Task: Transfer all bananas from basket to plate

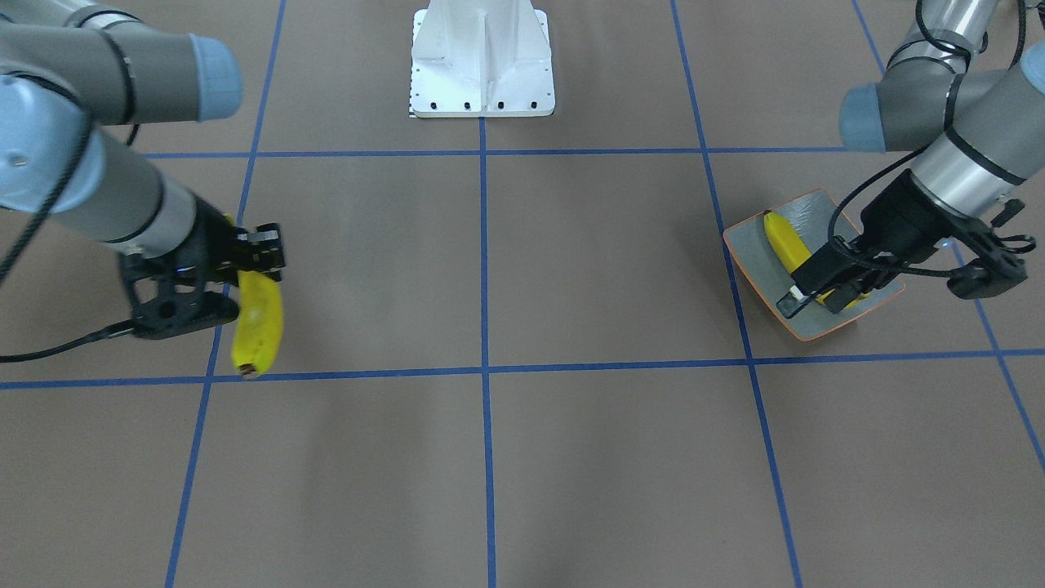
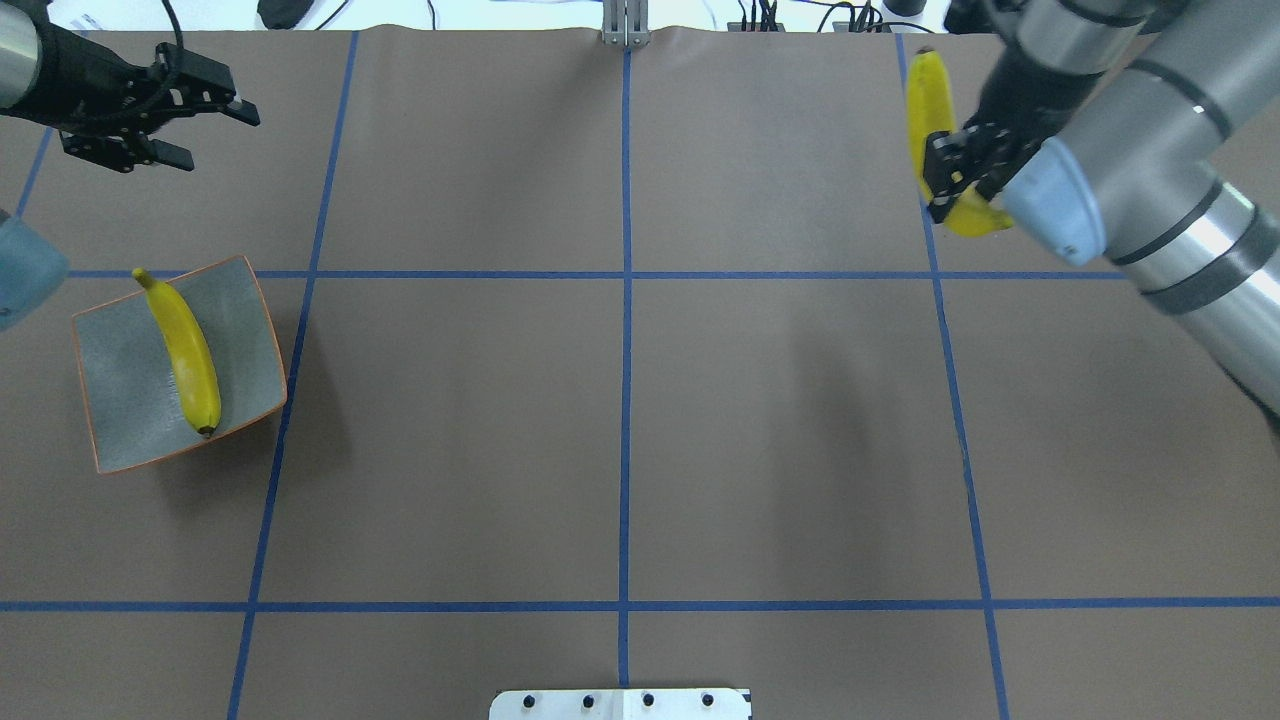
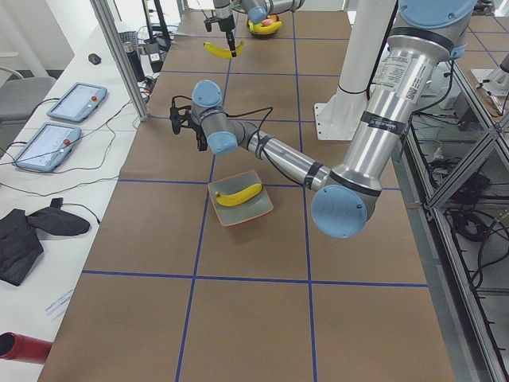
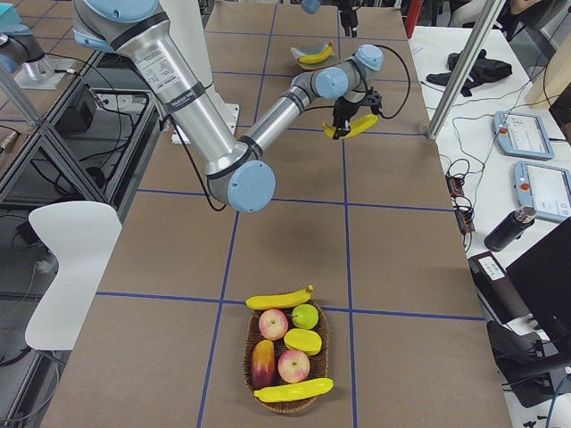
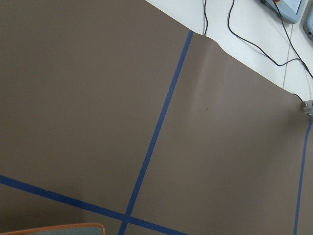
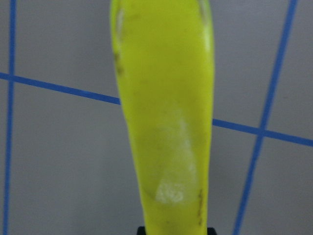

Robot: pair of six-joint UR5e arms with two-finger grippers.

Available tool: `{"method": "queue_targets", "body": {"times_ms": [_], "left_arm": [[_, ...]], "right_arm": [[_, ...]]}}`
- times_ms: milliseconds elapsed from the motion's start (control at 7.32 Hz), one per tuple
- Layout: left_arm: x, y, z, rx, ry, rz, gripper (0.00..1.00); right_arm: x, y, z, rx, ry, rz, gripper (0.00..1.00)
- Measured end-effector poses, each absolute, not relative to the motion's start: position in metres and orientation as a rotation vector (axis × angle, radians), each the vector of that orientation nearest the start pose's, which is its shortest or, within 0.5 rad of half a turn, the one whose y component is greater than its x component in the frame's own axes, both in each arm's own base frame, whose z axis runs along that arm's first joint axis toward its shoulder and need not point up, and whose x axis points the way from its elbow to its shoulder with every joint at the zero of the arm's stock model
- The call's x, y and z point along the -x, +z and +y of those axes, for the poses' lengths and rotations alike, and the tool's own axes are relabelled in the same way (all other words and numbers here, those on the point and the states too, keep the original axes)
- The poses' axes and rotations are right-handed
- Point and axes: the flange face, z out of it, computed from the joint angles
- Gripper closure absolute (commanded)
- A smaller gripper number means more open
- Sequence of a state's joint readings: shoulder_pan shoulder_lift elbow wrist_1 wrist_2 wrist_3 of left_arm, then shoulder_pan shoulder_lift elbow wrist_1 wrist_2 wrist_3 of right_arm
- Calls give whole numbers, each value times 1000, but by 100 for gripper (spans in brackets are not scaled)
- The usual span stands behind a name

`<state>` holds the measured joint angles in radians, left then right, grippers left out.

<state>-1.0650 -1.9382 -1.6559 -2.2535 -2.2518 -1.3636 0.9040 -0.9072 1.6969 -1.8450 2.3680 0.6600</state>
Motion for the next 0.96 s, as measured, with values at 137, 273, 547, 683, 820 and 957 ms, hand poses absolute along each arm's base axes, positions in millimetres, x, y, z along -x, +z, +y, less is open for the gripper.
{"method": "queue_targets", "body": {"times_ms": [137,273,547,683,820,957], "left_arm": [[-264,319,-567,-200,-359,1275,0],[-294,306,-555,-222,-376,1325,0],[-330,272,-538,-182,-423,1421,0],[-341,257,-529,-162,-420,1469,0],[-357,247,-515,-144,-390,1515,0],[-371,239,-500,-131,-349,1556,0]], "right_arm": [[394,203,-534,110,-189,-954,100],[423,176,-513,129,-178,-984,100],[462,135,-478,162,-179,-1017,100],[473,122,-466,169,-189,-1032,100],[480,115,-457,171,-204,-1046,100],[485,112,-451,172,-217,-1057,100]]}}
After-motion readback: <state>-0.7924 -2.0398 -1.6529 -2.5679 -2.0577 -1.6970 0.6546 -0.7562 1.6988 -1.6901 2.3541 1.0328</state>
